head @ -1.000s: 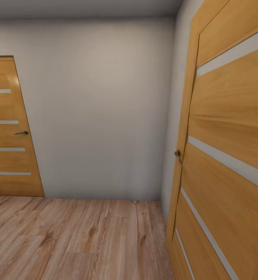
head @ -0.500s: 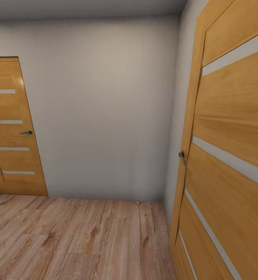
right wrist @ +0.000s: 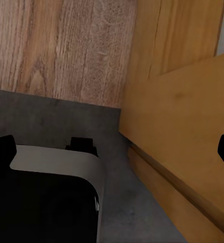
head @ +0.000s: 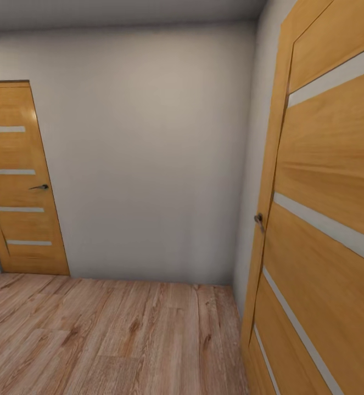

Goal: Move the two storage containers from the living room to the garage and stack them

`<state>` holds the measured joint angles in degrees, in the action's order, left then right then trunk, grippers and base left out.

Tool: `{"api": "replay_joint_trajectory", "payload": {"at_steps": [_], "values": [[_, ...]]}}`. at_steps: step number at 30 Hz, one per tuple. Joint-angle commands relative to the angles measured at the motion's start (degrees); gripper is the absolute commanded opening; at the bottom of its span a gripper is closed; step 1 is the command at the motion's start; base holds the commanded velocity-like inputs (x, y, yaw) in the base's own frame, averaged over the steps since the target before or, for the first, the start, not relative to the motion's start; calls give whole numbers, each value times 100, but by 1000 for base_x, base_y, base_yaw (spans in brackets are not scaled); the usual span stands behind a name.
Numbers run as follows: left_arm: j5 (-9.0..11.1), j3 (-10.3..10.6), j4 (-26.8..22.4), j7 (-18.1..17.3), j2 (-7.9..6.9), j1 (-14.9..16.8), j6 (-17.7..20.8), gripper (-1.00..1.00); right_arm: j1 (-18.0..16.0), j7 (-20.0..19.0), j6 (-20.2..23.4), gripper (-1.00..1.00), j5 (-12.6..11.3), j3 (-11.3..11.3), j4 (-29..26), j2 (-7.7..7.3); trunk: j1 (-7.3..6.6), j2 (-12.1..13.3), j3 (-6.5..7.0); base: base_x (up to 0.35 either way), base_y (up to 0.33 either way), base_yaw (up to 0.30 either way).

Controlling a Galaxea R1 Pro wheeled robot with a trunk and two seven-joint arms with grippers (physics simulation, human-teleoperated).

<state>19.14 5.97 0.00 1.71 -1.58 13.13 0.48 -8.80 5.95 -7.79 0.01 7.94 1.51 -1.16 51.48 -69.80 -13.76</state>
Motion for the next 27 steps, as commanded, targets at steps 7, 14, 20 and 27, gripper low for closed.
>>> {"api": "replay_joint_trajectory", "payload": {"at_steps": [7,14,20,27], "values": [[40,52,7,13,0,4,20,100,-7,20,-21,100,0,41,16,1,0,-5,-7,1,0,0],[42,50,8,13,1,3,30,100,-7,20,-21,100,-1,41,16,1,0,-5,-7,171,47,0],[39,51,9,13,5,3,31,100,-7,20,-21,100,1,41,16,1,0,-5,-7,222,73,0],[45,52,7,13,9,4,16,100,-7,20,-21,100,1,41,19,1,0,-5,-7,31,9,0]]}}
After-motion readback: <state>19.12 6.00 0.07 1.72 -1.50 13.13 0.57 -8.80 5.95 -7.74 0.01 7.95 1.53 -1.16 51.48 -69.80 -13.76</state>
